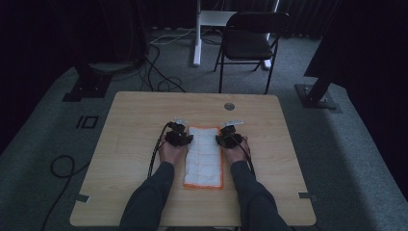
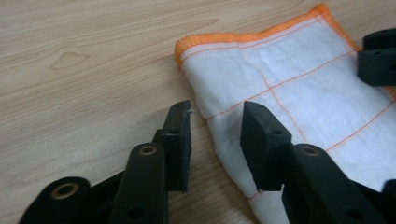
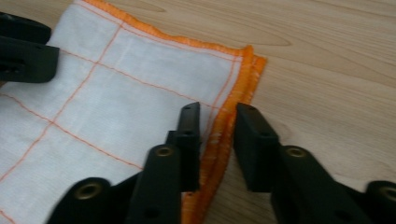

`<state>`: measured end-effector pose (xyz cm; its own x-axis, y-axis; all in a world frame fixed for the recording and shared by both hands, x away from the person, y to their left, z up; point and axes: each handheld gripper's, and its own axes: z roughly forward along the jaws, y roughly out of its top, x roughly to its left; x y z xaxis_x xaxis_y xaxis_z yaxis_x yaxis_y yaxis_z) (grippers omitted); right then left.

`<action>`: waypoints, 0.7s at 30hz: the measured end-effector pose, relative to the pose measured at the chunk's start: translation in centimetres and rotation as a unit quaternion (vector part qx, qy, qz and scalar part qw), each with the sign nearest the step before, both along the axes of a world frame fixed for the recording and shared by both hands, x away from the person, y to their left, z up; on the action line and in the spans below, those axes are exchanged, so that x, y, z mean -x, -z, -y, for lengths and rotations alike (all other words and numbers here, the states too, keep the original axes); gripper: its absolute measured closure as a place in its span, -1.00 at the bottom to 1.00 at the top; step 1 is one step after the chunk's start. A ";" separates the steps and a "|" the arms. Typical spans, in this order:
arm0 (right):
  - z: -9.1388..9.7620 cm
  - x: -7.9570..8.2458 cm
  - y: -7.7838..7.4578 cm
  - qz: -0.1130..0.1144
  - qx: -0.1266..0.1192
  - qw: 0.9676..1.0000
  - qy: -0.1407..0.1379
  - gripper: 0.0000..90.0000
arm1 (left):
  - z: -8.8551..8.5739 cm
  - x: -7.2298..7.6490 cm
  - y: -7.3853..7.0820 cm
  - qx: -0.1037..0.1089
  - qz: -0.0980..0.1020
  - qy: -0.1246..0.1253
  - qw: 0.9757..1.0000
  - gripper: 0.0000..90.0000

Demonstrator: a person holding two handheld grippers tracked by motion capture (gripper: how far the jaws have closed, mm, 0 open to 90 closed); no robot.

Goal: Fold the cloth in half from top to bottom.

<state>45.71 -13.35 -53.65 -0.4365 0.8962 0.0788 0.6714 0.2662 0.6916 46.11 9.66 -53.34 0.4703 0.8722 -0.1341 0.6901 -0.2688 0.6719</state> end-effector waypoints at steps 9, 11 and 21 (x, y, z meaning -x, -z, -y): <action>-0.1 -0.2 0.0 -0.011 -0.017 1.000 -0.006 0.94 | 0.4 -0.1 0.1 0.023 -0.020 0.014 0.999 0.87; 0.0 -0.1 0.0 -0.010 -0.021 1.000 -0.005 0.94 | 0.4 -0.1 -0.1 0.017 -0.019 0.016 1.000 0.90; 0.2 0.4 -1.4 0.024 -0.031 0.999 -0.016 0.94 | -0.3 0.4 -1.8 0.037 0.005 0.020 0.999 0.91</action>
<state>45.29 -13.52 -52.26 -0.4689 0.8762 0.1115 0.6288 0.2425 0.7388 45.72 9.95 -51.57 0.5053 0.8412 -0.1924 0.6737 -0.2453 0.6971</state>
